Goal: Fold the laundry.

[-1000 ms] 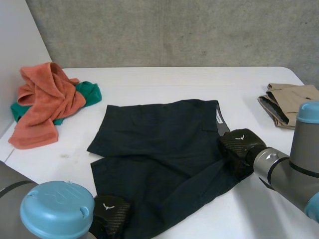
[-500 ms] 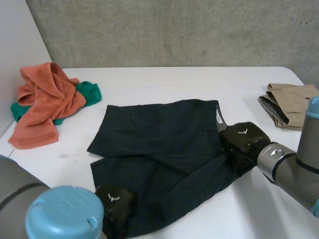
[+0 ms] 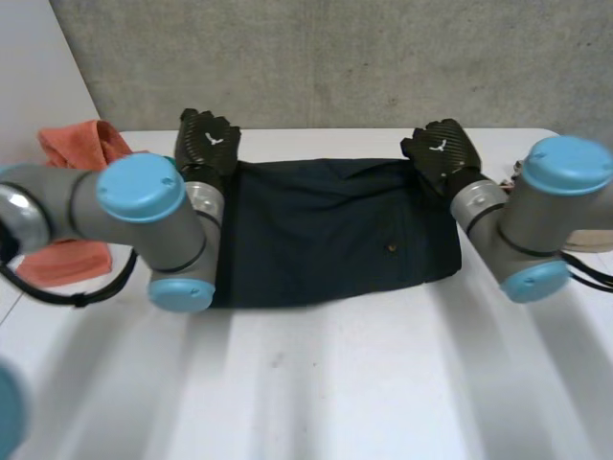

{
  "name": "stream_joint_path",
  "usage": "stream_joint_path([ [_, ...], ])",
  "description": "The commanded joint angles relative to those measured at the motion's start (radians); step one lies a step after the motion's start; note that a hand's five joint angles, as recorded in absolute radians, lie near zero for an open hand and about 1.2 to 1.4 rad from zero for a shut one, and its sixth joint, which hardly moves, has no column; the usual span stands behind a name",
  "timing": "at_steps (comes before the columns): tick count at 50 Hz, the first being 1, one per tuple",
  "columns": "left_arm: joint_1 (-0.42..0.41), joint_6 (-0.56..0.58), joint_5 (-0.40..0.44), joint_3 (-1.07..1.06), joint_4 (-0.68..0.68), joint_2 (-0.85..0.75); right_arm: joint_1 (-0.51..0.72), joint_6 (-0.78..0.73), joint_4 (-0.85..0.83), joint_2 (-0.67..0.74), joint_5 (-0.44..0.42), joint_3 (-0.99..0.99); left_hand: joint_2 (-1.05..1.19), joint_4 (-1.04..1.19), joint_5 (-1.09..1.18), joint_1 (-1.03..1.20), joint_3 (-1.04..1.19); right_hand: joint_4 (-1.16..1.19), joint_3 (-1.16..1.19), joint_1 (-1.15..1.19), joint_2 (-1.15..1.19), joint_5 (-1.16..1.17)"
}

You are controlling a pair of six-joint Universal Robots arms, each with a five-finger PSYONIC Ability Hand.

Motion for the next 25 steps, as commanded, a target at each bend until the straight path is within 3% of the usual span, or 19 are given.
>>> stream_joint_path([
  [1,0.031,0.111,0.058,0.318,0.072,-0.309,0.014,-0.049,-0.067,0.272,-0.003,-0.262,0.202,0.2,0.22,0.287,0.209,0.205,0.201,0.411,0.224,0.229],
  [4,0.047,0.131,0.06,0.397,0.075,-0.393,0.014,-0.055,-0.068,0.364,-0.015,-0.352,0.202,0.2,0.22,0.287,0.209,0.116,0.112,0.322,0.135,0.14],
  [5,0.048,0.131,0.06,0.406,0.076,-0.409,0.014,-0.057,-0.07,0.381,-0.02,-0.371,0.202,0.2,0.22,0.287,0.209,-0.117,-0.121,0.088,-0.099,-0.094],
  [7,0.048,0.123,0.066,0.406,0.082,-0.426,0.014,-0.06,-0.07,0.407,-0.029,-0.397,0.199,0.197,0.217,0.285,0.206,-0.855,-0.859,-0.65,-0.837,-0.832],
  [8,0.048,0.116,0.074,0.389,0.09,-0.426,0.014,-0.061,-0.07,0.421,-0.037,-0.414,-0.501,-0.503,-0.483,-0.416,-0.494,-1.016,-1.021,-0.811,-0.998,-0.993],
  [9,0.048,0.109,0.075,0.38,0.098,-0.424,0.014,-0.061,-0.07,0.423,-0.038,-0.419,-0.84,-0.842,-0.821,-0.754,-0.833,-1.016,-1.021,-0.811,-0.998,-0.993],
  [10,0.048,0.105,0.077,0.368,0.11,-0.423,0.014,-0.061,-0.07,0.423,-0.032,-0.422,-1.02,-1.022,-1.002,-0.935,-1.013,-1.016,-1.021,-0.811,-0.998,-0.993],
  [14,0.039,0.076,0.074,0.291,0.206,-0.36,0.014,-0.049,-0.062,0.374,0.007,-0.41,-1.02,-1.022,-1.002,-0.935,-1.013,-1.016,-1.021,-0.811,-0.998,-0.993],
  [19,0.033,0.022,0.068,0.141,0.297,-0.213,0.014,-0.017,-0.044,0.16,0.121,-0.24,-1.02,-1.022,-1.002,-0.935,-1.013,-1.016,-1.021,-0.811,-0.998,-0.993],
  [25,0.018,-0.085,0.051,-0.086,0.287,-0.015,0.004,0.075,0.132,-0.068,0.078,-0.048,-1.02,-1.022,-1.002,-0.935,-1.013,-1.016,-1.021,-0.811,-0.998,-0.993],
])
